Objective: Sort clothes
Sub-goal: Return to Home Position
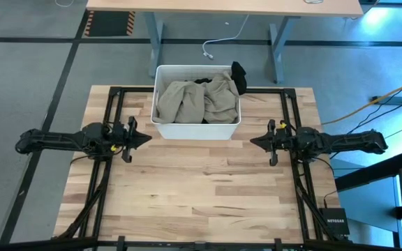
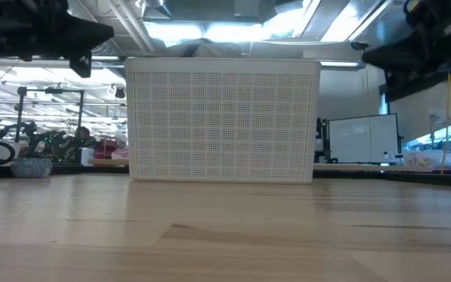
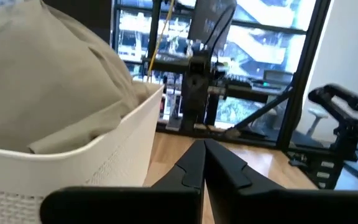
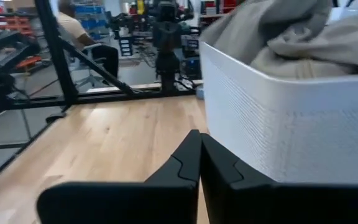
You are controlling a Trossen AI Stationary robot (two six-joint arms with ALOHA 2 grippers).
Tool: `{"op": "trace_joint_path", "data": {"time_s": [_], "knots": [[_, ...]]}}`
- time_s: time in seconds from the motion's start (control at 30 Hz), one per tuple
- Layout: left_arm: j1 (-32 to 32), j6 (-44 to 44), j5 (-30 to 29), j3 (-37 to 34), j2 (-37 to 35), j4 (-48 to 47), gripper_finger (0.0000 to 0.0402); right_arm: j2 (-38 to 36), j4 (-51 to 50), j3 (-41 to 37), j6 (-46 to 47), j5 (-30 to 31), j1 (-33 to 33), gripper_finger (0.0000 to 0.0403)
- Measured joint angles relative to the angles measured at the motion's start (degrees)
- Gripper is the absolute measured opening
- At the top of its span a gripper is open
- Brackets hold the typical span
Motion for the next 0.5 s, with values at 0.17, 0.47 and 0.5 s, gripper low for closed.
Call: {"op": "trace_joint_path", "data": {"time_s": [0.17, 0.47, 0.5], "knots": [[0.0, 0.1, 0.0, -1.2, -3.1, 0.2, 0.0003, 0.0, 7.8, -6.3, 1.1, 0.8, 0.0, 0.0008], [0.0, 0.8, 0.2, -1.5, -7.3, -5.8, 0.0004, 0.0, 8.3, -6.8, 0.6, 0.4, 0.0, 0.0019], [0.0, 1.1, 0.2, -1.5, -7.9, -6.6, 0.0002, 0.0, 8.3, -6.8, 0.6, 0.4, 0.0, 0.0019]]}}
